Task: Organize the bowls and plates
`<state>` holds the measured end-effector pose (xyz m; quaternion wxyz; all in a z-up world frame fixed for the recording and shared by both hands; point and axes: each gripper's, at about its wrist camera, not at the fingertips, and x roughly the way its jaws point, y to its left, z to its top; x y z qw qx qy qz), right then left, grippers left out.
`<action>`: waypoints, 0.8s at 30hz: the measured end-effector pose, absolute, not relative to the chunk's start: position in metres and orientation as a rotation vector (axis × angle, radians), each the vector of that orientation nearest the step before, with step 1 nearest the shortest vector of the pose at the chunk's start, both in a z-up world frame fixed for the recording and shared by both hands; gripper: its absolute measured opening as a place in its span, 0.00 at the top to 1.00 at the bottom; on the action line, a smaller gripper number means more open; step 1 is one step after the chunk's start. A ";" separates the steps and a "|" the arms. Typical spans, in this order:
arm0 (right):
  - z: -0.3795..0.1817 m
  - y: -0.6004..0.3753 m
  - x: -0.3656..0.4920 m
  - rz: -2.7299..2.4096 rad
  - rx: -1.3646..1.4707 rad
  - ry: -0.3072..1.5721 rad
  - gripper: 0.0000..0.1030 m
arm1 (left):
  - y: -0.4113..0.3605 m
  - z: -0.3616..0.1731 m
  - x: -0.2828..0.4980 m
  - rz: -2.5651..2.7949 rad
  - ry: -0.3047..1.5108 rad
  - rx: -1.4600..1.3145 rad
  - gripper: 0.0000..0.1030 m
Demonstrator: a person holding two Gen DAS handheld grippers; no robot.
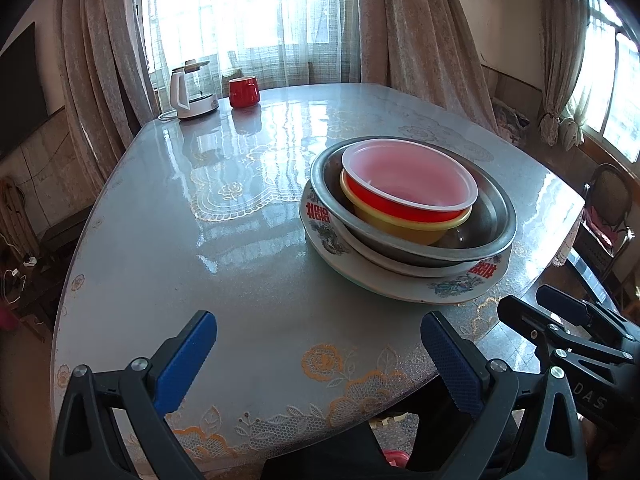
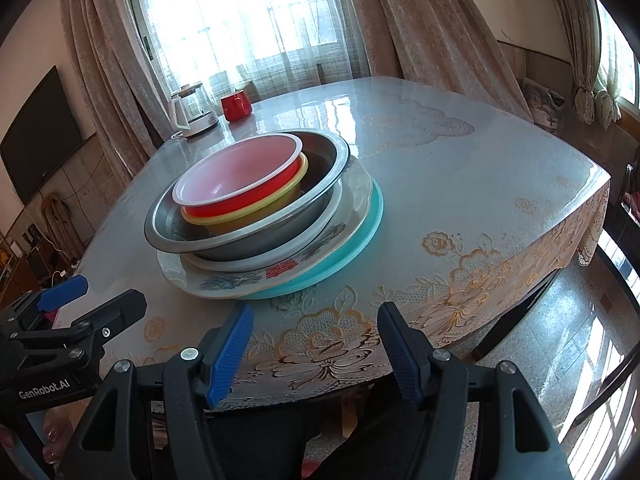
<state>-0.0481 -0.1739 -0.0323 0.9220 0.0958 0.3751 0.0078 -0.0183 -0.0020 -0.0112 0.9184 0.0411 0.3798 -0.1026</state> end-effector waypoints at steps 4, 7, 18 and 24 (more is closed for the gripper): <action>-0.034 -0.175 -0.047 0.018 0.203 0.775 0.36 | -0.003 -0.012 -0.018 -0.213 0.782 0.087 0.00; -0.035 -0.175 -0.047 0.019 0.206 0.775 0.36 | -0.003 -0.012 -0.018 -0.215 0.781 0.082 0.00; -0.036 -0.174 -0.047 0.022 0.209 0.778 0.36 | -0.003 -0.012 -0.016 -0.222 0.783 0.076 0.00; -0.037 -0.175 -0.046 0.023 0.211 0.781 0.36 | -0.001 -0.014 -0.014 -0.250 0.794 0.041 0.01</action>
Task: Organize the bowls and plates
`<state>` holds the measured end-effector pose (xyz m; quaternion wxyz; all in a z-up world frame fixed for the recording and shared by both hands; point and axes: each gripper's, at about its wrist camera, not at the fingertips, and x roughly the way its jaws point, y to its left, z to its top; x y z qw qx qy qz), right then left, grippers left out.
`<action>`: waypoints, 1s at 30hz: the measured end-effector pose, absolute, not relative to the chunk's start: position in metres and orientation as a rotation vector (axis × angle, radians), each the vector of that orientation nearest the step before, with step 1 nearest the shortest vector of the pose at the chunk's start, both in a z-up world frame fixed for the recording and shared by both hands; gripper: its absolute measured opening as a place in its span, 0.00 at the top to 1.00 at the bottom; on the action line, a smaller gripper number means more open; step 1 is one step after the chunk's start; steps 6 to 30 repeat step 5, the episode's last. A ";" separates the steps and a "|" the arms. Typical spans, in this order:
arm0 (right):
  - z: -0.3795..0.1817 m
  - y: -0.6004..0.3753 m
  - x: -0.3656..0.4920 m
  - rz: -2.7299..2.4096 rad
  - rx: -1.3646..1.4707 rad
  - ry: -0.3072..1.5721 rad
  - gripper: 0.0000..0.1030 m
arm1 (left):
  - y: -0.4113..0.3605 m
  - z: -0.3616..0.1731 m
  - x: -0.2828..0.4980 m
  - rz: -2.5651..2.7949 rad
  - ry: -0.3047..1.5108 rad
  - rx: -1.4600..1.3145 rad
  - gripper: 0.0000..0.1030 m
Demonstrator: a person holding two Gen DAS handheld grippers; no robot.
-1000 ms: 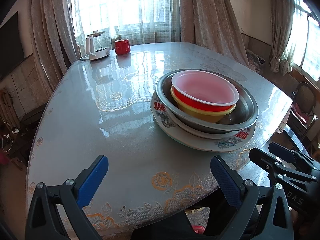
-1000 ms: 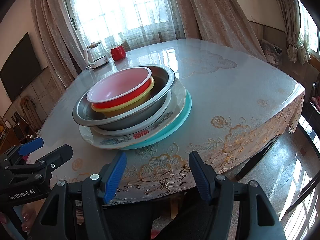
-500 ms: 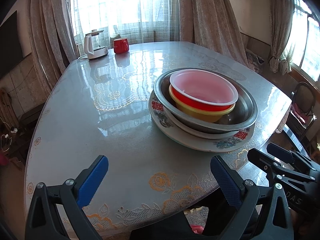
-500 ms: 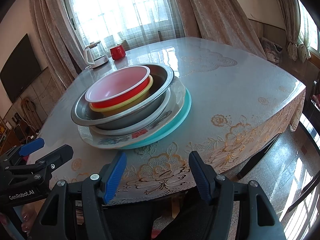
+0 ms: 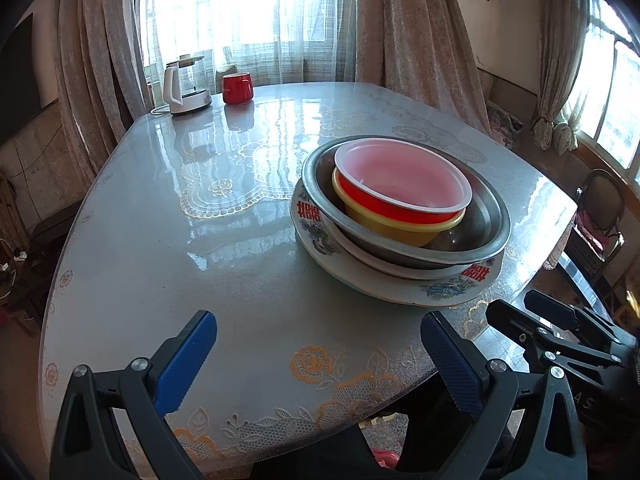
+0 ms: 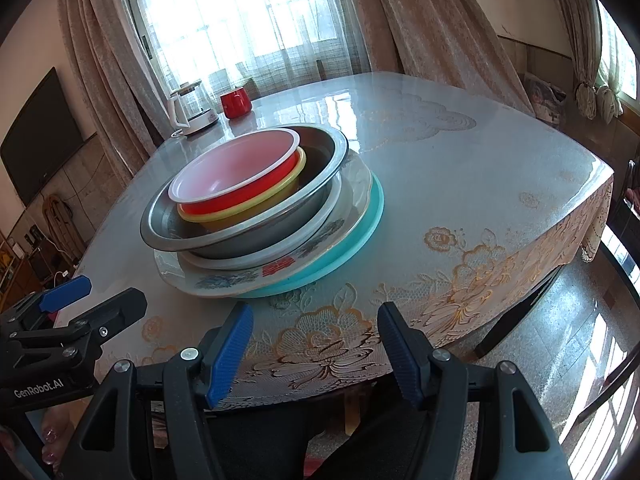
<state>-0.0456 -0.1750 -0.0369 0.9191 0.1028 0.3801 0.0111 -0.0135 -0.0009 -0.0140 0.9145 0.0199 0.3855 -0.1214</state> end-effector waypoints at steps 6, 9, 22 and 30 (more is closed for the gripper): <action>-0.038 -0.180 -0.043 0.019 0.228 0.781 0.36 | 0.002 -0.016 -0.009 -0.240 0.803 0.025 0.02; -0.038 -0.180 -0.043 0.019 0.228 0.781 0.36 | 0.002 -0.016 -0.009 -0.240 0.803 0.025 0.02; -0.038 -0.180 -0.043 0.019 0.228 0.781 0.36 | 0.002 -0.016 -0.009 -0.240 0.803 0.025 0.02; -0.038 -0.180 -0.043 0.019 0.228 0.781 0.36 | 0.002 -0.016 -0.009 -0.240 0.803 0.025 0.02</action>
